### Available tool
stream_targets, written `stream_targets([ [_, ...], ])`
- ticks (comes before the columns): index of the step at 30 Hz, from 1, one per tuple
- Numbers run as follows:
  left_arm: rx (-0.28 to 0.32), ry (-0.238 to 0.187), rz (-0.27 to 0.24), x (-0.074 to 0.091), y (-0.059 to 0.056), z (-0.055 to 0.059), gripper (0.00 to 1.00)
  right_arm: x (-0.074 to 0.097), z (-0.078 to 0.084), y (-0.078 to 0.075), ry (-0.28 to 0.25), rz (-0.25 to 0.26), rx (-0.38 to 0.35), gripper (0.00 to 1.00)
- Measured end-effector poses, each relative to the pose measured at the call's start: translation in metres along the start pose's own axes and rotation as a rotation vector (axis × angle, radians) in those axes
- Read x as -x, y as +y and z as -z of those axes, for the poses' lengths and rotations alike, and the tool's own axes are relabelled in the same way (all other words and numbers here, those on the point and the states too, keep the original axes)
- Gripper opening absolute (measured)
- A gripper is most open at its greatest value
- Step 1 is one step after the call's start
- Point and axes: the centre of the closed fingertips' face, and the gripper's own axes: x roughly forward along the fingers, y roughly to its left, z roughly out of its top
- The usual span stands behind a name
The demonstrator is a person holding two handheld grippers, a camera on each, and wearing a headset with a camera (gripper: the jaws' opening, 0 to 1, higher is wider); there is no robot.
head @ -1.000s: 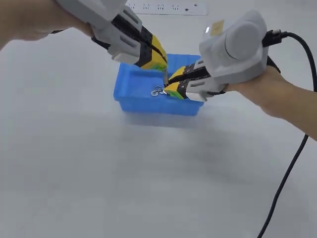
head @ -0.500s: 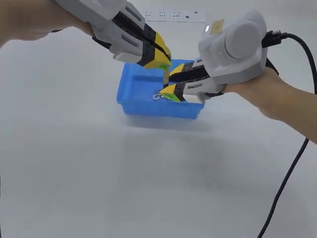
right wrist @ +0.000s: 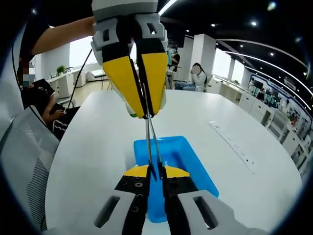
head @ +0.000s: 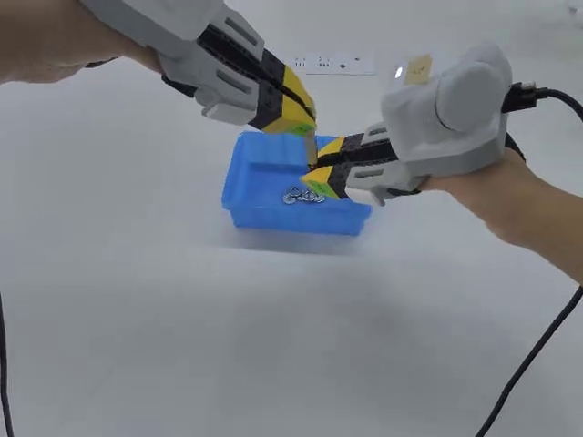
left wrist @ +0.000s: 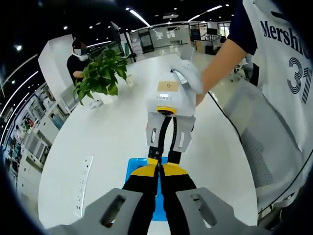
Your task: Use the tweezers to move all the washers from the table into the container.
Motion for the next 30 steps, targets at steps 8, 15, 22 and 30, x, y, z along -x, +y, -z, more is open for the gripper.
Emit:
stream_targets([
  [8,-0.020,0.003,0.021,0.022,-0.030,-0.006,0.06,0.030,-0.010,0.031,-0.002,-0.008,0.015,0.09],
  [15,0.021,0.007,0.029,0.010,-0.062,0.009,0.06,0.037,0.010,0.058,0.092,-0.028,0.021,0.08],
  [22,0.098,0.021,-0.003,-0.019,-0.090,0.043,0.06,0.035,0.046,0.077,0.226,-0.062,0.062,0.08],
  [30,0.177,0.045,0.005,-0.033,-0.095,0.071,0.06,0.020,0.064,0.082,0.285,-0.091,0.083,0.08],
])
